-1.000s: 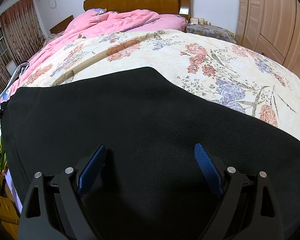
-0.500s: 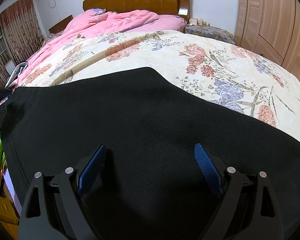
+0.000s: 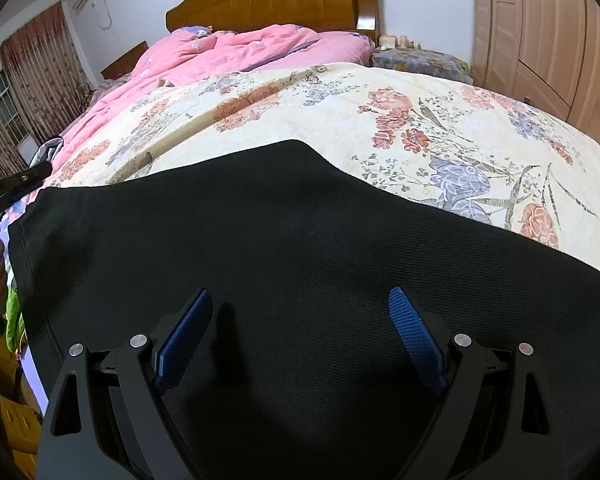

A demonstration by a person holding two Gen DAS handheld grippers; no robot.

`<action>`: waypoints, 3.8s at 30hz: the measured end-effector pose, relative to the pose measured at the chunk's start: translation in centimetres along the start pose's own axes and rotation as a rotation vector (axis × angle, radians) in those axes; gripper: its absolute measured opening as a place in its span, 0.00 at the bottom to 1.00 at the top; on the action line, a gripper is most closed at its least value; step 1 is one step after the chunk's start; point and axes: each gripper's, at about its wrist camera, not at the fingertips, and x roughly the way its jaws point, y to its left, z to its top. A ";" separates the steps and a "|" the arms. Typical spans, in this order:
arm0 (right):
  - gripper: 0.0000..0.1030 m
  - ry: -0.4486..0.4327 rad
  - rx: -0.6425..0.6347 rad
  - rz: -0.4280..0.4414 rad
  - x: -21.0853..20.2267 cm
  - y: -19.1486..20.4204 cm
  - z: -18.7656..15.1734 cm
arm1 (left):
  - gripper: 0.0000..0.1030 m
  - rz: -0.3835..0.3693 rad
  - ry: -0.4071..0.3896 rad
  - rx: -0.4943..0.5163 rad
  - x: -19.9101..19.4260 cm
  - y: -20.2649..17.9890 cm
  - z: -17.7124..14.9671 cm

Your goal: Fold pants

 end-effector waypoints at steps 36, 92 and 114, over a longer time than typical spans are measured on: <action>0.90 -0.069 0.275 -0.235 -7.4 -14.6 0.1 | 0.99 -0.070 0.207 0.274 9.9 -13.5 -3.7; 0.96 -0.128 -0.030 -0.213 -12.1 -9.0 -14.6 | 0.99 -0.178 0.193 0.424 15.7 -26.4 -0.2; 0.96 -0.101 -0.032 -0.235 -12.6 -8.5 -14.5 | 0.99 -0.088 0.201 0.333 11.3 -17.8 -2.7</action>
